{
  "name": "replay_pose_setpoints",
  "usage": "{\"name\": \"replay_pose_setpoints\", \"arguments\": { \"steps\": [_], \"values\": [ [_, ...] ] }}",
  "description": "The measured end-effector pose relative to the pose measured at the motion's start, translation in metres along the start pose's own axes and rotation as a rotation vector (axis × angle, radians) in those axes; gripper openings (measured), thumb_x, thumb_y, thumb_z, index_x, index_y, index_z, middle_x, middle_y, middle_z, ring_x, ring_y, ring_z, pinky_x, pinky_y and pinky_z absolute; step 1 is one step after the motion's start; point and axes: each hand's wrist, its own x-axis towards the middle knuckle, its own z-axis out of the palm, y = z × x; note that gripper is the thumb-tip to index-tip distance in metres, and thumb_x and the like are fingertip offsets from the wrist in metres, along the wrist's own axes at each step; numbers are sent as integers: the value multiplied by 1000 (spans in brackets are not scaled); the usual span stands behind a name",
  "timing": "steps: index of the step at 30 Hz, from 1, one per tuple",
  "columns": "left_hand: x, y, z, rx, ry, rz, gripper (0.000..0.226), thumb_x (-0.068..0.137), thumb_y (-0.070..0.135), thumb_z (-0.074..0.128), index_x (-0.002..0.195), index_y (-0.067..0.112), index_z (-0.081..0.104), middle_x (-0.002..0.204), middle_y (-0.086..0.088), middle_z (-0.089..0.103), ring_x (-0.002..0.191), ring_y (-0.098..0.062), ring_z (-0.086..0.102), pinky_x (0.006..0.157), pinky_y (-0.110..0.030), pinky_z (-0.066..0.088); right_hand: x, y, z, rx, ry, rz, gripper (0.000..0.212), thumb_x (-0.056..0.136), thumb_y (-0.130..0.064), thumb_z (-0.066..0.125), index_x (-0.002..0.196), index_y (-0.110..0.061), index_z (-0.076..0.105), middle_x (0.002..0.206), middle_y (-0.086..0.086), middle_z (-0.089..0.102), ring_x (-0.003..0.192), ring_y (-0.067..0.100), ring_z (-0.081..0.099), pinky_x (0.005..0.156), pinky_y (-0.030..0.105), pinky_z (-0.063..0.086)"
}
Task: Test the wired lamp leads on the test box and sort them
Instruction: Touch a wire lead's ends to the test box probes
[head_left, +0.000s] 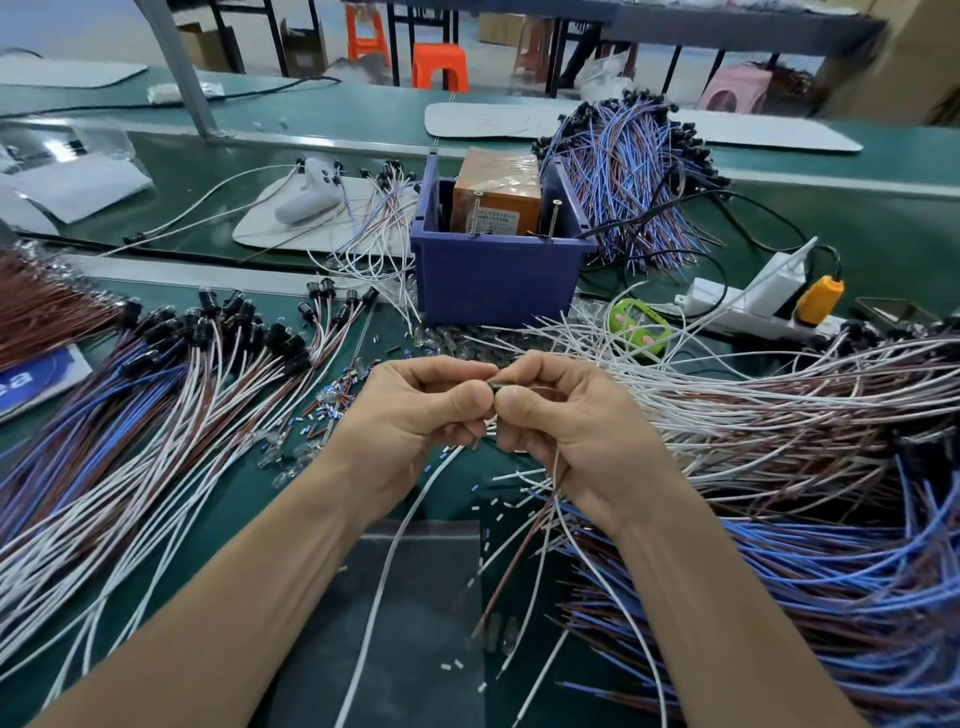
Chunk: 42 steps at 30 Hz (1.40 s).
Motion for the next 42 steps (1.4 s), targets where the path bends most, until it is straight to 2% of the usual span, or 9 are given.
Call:
{"name": "replay_pose_setpoints", "arguments": {
  "steps": [3, 6, 12, 16, 20, 24, 28, 33, 42],
  "values": [
    [3, -1, 2, 1, 54, 63, 27, 58, 33, 83, 82, 20, 84, 67, 0, 72, 53, -6, 61, 54, -15, 52, 5, 2, 12, 32, 73, -24, 25, 94, 4, 62, 77, -12, 71, 69, 11, 62, 64, 23, 54, 71, 47, 40],
    [2, -2, 9, 52, 72, 95, 43, 62, 36, 86, 102, 19, 82, 88, -4, 77, 73, -10, 69, 72, -22, 58, 10, -6, 17, 138, 216, -66, 22, 98, 3, 57, 84, -9, 69, 59, 6, 58, 51, 12, 53, 59, 28, 50],
    [-12, -9, 26, 115, -288, -20, 95, 71, 55, 85, 150, 18, 46, 146, -6, 60, 136, -27, 57, 109, -46, 50, 15, -32, 18, 191, 395, -303, 16, 100, -5, 59, 91, -14, 69, 58, -1, 51, 51, 10, 45, 52, 20, 42],
    [-20, -13, 38, 41, -328, -129, 38, 85, 32, 76, 122, 41, 72, 109, -7, 77, 94, -22, 75, 86, -39, 62, 22, -41, 24, 139, 437, -426, 15, 100, -6, 61, 91, -16, 68, 61, -7, 57, 54, 8, 49, 54, 18, 44],
    [-15, -12, 31, 28, -249, -124, 25, 85, 15, 78, 109, 24, 79, 72, -10, 69, 54, -17, 61, 57, -25, 55, 21, -49, 14, -21, 472, -435, 16, 96, -2, 65, 94, -17, 70, 68, -4, 62, 62, 10, 54, 62, 22, 48],
    [-9, -5, 22, 81, -122, -37, 24, 76, 24, 72, 96, 25, 85, 67, -6, 68, 52, -12, 56, 55, -18, 50, 3, -64, -8, -654, 637, -348, 43, 89, -21, 76, 129, -30, 65, 108, -18, 69, 93, 2, 61, 91, 33, 54],
    [-2, -9, 17, 125, -32, 14, 21, 92, 9, 69, 88, 22, 85, 68, -7, 69, 51, -12, 57, 55, -16, 49, -29, -67, 0, -1383, 482, -839, 50, 81, -10, 67, 129, -23, 65, 127, -7, 66, 120, 14, 54, 106, 31, 37],
    [-2, -9, 15, 201, -102, 109, 14, 84, 18, 72, 72, 13, 78, 65, -7, 67, 57, -17, 56, 60, -21, 46, -35, -38, 20, -1603, 5, -598, 48, 85, -15, 38, 125, -18, 65, 113, -4, 73, 107, 19, 62, 101, 38, 41],
    [0, 19, -22, 409, -277, 4, 40, 74, 19, 80, 114, 26, 79, 73, -5, 71, 61, -11, 60, 60, -18, 50, -24, -81, -15, -1551, 181, -512, 29, 97, -23, 49, 105, -27, 77, 84, -12, 65, 84, 7, 52, 83, 31, 32]
  ]
}}
